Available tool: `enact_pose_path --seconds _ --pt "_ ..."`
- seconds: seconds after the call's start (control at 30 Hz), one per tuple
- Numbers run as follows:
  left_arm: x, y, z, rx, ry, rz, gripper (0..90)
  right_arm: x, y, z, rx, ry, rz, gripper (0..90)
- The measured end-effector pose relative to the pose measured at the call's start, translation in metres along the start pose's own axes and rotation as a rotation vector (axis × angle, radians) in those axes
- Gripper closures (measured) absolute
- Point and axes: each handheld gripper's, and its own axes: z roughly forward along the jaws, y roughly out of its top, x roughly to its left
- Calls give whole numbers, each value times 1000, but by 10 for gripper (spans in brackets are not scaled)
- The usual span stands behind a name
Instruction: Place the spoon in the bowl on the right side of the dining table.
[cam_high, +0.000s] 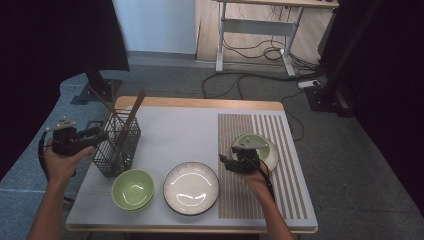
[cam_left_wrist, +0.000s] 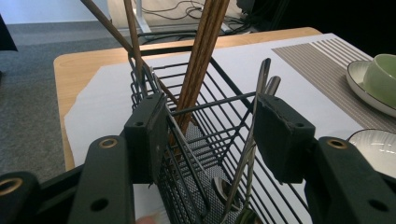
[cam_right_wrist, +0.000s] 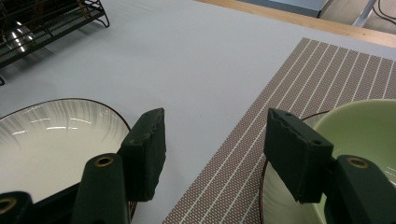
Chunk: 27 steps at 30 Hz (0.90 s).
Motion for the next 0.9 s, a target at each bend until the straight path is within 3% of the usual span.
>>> enact_pose_path --seconds 0.4,0.63,0.9 --pt "7 -3 6 6 16 -20 450 0 0 -1 1 1 -4 389" --pt "8 -1 8 -20 30 -16 478 0 0 -1 1 2 -3 389" --pt "14 1 14 -3 33 -29 508 1 0 -1 2 2 -9 389"
